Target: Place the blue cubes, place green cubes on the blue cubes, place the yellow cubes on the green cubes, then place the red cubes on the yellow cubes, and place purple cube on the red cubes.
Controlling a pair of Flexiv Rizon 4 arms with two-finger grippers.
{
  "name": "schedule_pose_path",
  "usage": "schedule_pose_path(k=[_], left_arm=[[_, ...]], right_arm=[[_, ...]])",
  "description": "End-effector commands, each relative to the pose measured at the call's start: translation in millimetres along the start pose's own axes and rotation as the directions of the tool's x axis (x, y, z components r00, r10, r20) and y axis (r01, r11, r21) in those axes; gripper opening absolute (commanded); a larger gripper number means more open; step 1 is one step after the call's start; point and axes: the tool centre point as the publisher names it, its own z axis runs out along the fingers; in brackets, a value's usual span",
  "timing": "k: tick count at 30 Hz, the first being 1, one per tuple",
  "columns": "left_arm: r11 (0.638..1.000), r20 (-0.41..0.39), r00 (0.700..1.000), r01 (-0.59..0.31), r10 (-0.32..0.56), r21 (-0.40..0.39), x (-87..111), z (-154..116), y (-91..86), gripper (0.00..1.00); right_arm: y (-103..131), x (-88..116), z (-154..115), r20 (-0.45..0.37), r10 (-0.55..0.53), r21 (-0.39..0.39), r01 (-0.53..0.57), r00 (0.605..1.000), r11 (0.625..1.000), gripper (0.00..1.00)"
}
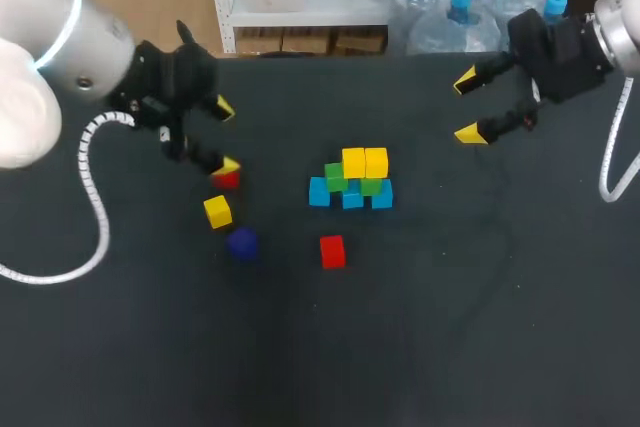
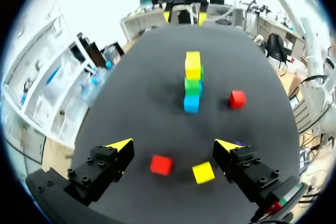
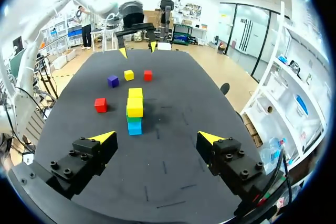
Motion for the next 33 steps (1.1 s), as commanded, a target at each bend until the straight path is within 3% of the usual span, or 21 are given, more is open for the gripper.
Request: schedule_pose_path(k=[1, 6, 12, 16, 24, 29, 33], left_arm=[[0.981, -0.275, 0.942, 0.179, -0.191, -0.069, 12.9, -18, -11.5, 1.0], [0.969, -0.36, 0.899, 0.224, -0.248, -0.108, 18.5, -11, -28.4, 1.0], [0.934, -0.354, 0.865, 0.34, -0.356, -0.107, 38.4, 17, -37.8, 1.0], [0.953, -0.328, 0.896, 0.295, -0.299, -0.065, 34.0, 25, -35.9, 1.0], [0.953, -0.328, 0.896, 0.295, -0.299, -0.065, 34.0, 25, -35.9, 1.0], [0.957, -0.452, 0.849, 0.287, -0.275, -0.042, 49.2, 17, -26.0, 1.0], [0.956, -0.462, 0.845, 0.291, -0.271, -0.029, 54.4, 22, -27.8, 1.0]], right_arm=[[0, 0, 0, 0.002, 0.0, -0.001, 0.0, 1.0, 1.0, 1.0], [0, 0, 0, 0.002, 0.0, -0.001, 0.0, 1.0, 1.0, 1.0], [0, 0, 0, 0.002, 0.0, -0.001, 0.0, 1.0, 1.0, 1.0], [0, 0, 0, 0.002, 0.0, -0.001, 0.0, 1.0, 1.0, 1.0], [0, 0, 0, 0.002, 0.0, -0.001, 0.0, 1.0, 1.0, 1.0], [0, 0, 0, 0.002, 0.0, -0.001, 0.0, 1.0, 1.0, 1.0], [0, 0, 0, 0.002, 0.0, -0.001, 0.0, 1.0, 1.0, 1.0]])
